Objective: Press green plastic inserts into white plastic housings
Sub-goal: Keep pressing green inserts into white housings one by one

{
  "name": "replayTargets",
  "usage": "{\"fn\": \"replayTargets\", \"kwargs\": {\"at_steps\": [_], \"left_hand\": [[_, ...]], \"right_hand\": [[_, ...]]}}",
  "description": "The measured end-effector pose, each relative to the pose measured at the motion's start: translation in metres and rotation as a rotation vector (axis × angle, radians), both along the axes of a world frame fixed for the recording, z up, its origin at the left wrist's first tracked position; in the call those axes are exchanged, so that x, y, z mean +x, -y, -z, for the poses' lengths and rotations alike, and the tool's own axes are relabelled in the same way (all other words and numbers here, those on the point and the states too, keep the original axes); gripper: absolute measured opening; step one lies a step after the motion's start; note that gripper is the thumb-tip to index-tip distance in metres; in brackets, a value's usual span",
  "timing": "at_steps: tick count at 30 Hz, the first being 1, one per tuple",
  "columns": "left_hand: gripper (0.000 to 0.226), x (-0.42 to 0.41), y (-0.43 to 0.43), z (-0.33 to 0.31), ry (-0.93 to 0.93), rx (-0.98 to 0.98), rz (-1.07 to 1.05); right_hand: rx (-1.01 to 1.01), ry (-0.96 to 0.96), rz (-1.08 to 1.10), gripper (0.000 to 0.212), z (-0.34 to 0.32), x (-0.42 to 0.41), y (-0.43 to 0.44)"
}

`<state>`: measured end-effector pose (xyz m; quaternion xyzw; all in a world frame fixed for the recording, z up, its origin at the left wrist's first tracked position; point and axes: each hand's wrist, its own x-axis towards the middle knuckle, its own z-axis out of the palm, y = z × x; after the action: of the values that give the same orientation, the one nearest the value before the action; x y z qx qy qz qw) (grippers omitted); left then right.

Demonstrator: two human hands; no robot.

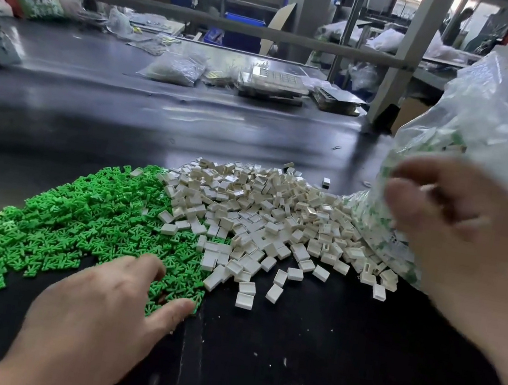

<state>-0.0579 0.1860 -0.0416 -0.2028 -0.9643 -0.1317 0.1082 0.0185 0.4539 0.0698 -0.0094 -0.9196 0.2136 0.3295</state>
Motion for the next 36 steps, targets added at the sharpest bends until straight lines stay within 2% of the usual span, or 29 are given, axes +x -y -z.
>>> {"fn": "replayTargets", "kwargs": {"at_steps": [3, 6, 9, 15, 19, 23, 26, 28, 30, 32, 36], "left_hand": [[0.086, -0.003, 0.003, 0.001, 0.069, -0.159, -0.075], [0.079, -0.003, -0.002, 0.003, 0.125, -0.273, -0.088], [0.064, -0.004, -0.006, 0.007, 0.142, -0.271, -0.049], [0.032, -0.006, -0.008, 0.014, 0.104, -0.149, 0.092], [0.023, -0.007, -0.006, 0.017, 0.031, -0.074, 0.128], [0.023, -0.005, -0.008, 0.015, 0.018, 0.021, 0.116], [0.015, -0.004, -0.010, 0.010, 0.041, 0.181, 0.083], [0.009, -0.002, -0.010, 0.006, 0.096, 0.340, 0.066], [0.008, -0.001, -0.009, 0.004, 0.205, 0.524, 0.038], [0.013, 0.000, -0.009, 0.004, 0.356, 0.703, 0.021], [0.021, 0.001, -0.014, 0.000, 0.553, 0.963, 0.051]], "right_hand": [[0.309, 0.509, -0.103, 0.061, 0.053, -0.022, 0.030], [0.391, 0.712, -0.106, 0.074, 0.092, -0.041, 0.050], [0.420, 0.712, -0.129, 0.076, 0.110, -0.062, 0.066], [0.414, 0.597, -0.228, 0.036, 0.121, -0.073, 0.086], [0.365, 0.515, -0.270, 0.017, 0.123, -0.065, 0.078], [0.334, 0.515, -0.264, 0.023, 0.123, -0.062, 0.073], [0.242, 0.513, -0.241, 0.027, 0.122, -0.060, 0.073], [0.119, 0.465, -0.231, 0.026, 0.121, -0.058, 0.071], [-0.134, 0.434, -0.214, 0.024, 0.120, -0.055, 0.068], [-0.520, 0.496, -0.242, 0.026, 0.119, -0.053, 0.062], [-1.497, 0.540, -0.409, 0.023, 0.113, -0.058, 0.057]]}}
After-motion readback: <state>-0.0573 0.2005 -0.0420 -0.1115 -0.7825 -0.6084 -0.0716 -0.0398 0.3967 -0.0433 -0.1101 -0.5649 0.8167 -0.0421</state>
